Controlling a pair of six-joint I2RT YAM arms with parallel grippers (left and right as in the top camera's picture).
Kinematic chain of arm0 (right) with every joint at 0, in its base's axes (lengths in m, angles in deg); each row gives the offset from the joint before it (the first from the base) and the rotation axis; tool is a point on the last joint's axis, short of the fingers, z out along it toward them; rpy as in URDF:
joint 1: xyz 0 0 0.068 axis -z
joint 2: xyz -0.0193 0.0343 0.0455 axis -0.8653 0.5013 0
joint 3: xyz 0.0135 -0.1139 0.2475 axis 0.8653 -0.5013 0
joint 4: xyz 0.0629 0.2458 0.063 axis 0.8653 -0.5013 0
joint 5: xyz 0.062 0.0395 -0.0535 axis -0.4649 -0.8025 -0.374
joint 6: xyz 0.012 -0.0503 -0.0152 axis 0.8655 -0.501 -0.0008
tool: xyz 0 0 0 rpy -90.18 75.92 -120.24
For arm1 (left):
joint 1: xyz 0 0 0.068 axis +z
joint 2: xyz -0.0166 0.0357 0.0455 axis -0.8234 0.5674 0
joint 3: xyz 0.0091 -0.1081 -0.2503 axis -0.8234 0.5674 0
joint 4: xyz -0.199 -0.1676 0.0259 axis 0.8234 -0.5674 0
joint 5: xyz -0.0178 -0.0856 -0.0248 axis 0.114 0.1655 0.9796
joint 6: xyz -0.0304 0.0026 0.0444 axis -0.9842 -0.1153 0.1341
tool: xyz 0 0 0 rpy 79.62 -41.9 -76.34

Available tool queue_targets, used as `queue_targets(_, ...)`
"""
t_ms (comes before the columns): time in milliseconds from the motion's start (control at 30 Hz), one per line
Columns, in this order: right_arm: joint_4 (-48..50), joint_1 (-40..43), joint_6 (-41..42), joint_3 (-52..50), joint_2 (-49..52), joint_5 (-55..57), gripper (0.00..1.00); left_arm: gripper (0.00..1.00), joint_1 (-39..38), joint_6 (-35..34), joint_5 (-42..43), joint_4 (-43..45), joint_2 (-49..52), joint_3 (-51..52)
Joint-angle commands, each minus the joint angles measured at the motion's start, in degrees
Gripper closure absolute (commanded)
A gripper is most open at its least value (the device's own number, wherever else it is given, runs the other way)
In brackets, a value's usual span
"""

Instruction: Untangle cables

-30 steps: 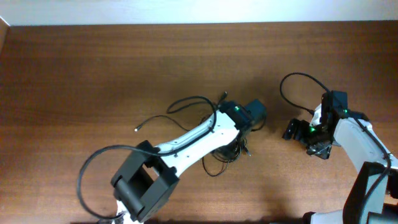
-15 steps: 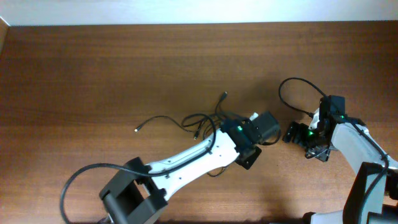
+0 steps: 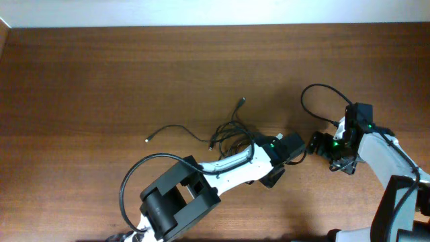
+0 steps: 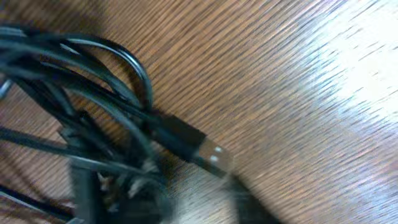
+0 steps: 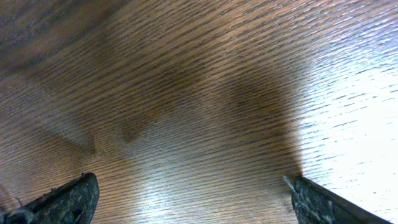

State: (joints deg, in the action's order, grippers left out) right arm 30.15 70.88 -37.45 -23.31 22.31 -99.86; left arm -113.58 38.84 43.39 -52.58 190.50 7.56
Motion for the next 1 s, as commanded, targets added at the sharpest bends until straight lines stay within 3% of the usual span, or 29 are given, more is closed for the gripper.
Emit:
queue_targets(0,0.07,0.33,0.07,-1.42,0.39,0.50,0.01,1.00,-0.20,0.44,-1.07,-1.51,4.57,0.92)
queue_targets(33,0.02,0.33,-0.15,-1.42,0.39,0.11,0.01,1.00,0.37,1.38,-0.98,-4.59,2.84,-0.04)
queue_targets(133,-0.39,0.33,-6.08,-1.42,0.39,-9.73,0.00,1.00,2.91,18.16,7.61,-12.44,-4.79,-3.21)
queue_targets(167,-0.72,0.33,-10.67,-1.42,0.39,-17.18,0.00,1.00,4.52,24.98,12.74,-16.55,-9.11,-4.57)
queue_targets(233,-1.57,0.33,-17.22,-1.42,0.39,-27.91,0.00,1.00,7.15,31.98,19.91,-20.98,-15.32,-6.25)
queue_targets(267,-2.86,0.33,-24.15,-1.40,0.39,-40.22,0.00,1.00,9.35,35.41,25.27,-22.49,-20.02,-6.84)
queue_targets(433,-3.15,0.33,-25.99,-1.42,0.39,-63.17,0.00,1.00,23.26,40.39,46.69,-22.43,-36.35,-6.84)
queue_targets(500,-1.31,0.33,-25.90,-1.40,0.39,-71.19,0.00,1.00,29.03,41.22,56.72,-21.77,-38.97,-6.84)
queue_targets(633,1.29,0.31,-23.15,-1.42,0.39,-71.84,0.01,1.00,36.15,39.30,64.06,-21.68,-38.58,-6.82)
queue_targets(700,0.90,-0.13,-23.78,-1.42,0.39,-70.40,0.05,1.00,36.26,35.21,64.08,-19.82,-38.21,-6.82)
queue_targets(833,0.52,-5.55,-26.82,-1.42,0.39,-68.61,0.05,1.00,37.55,17.33,63.28,-9.22,-38.18,-6.82)
queue_targets(967,0.52,-9.66,-25.75,-1.42,0.39,-65.53,0.05,1.00,39.21,14.64,63.28,-8.04,-38.14,-6.82)
